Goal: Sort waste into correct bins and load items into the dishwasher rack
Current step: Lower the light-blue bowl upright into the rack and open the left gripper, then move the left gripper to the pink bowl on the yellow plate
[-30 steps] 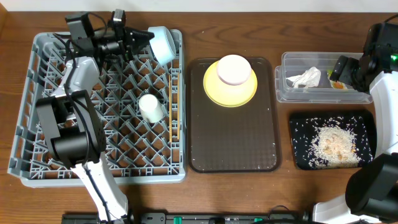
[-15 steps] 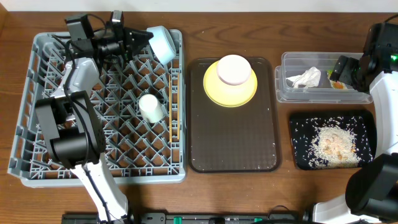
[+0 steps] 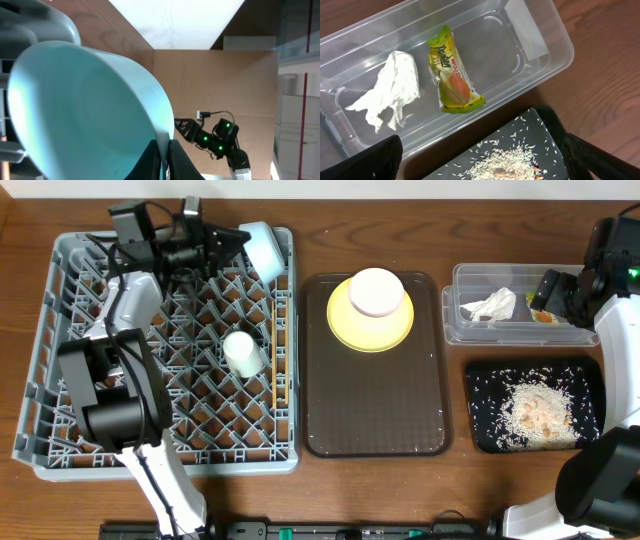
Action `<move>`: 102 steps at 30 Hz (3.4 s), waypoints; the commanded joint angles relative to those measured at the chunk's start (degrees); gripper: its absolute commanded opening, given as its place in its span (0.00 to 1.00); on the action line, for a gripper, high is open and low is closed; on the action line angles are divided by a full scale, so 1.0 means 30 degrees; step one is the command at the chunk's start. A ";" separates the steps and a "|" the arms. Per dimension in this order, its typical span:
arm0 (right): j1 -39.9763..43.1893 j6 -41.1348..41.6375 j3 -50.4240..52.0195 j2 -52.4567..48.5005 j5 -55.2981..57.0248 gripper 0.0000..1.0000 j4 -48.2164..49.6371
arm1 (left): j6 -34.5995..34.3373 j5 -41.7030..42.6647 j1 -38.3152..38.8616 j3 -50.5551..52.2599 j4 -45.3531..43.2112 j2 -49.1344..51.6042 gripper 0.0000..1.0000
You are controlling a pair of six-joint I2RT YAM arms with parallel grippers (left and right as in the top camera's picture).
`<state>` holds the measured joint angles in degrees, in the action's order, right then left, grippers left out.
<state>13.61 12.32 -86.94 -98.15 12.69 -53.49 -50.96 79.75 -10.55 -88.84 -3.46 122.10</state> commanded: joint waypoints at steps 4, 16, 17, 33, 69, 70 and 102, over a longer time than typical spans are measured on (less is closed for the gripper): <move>0.0117 -0.0211 -0.0342 0.0379 0.0262 0.99 -0.0022 | 0.0452 -0.1100 -0.0102 0.0831 0.0488 0.0699 0.15; 0.0117 -0.0211 -0.0342 0.0379 0.0262 0.99 -0.0029 | -0.8743 0.0189 0.0007 0.0831 -0.9879 0.0699 0.06; 0.0117 -0.0204 -0.0342 0.0379 0.0262 0.99 -0.0022 | -0.9908 0.0189 0.0007 0.0831 -1.1482 0.0699 0.06; 0.0117 -0.0211 -0.0342 0.0379 0.0262 0.99 -0.0022 | -0.9253 0.0699 0.1297 0.0831 -1.1497 0.0707 0.06; 0.0117 -0.0211 -0.0342 0.0379 0.0262 0.99 -0.0029 | 0.0911 -0.1902 -0.1880 0.0437 -0.1231 -0.1472 0.73; 0.0117 -0.0211 -0.0342 0.0379 0.0262 0.99 -0.0022 | 0.0947 -0.2208 -0.2062 0.0437 -0.1239 -0.1756 0.73; 0.0117 -0.0204 -0.0342 0.0379 0.0262 0.99 -0.0029 | 1.4775 -2.3962 1.3595 0.0270 0.9595 -0.5931 0.56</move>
<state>13.61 12.32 -86.96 -98.15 12.71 -53.49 -9.32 15.55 28.36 -86.94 26.22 101.60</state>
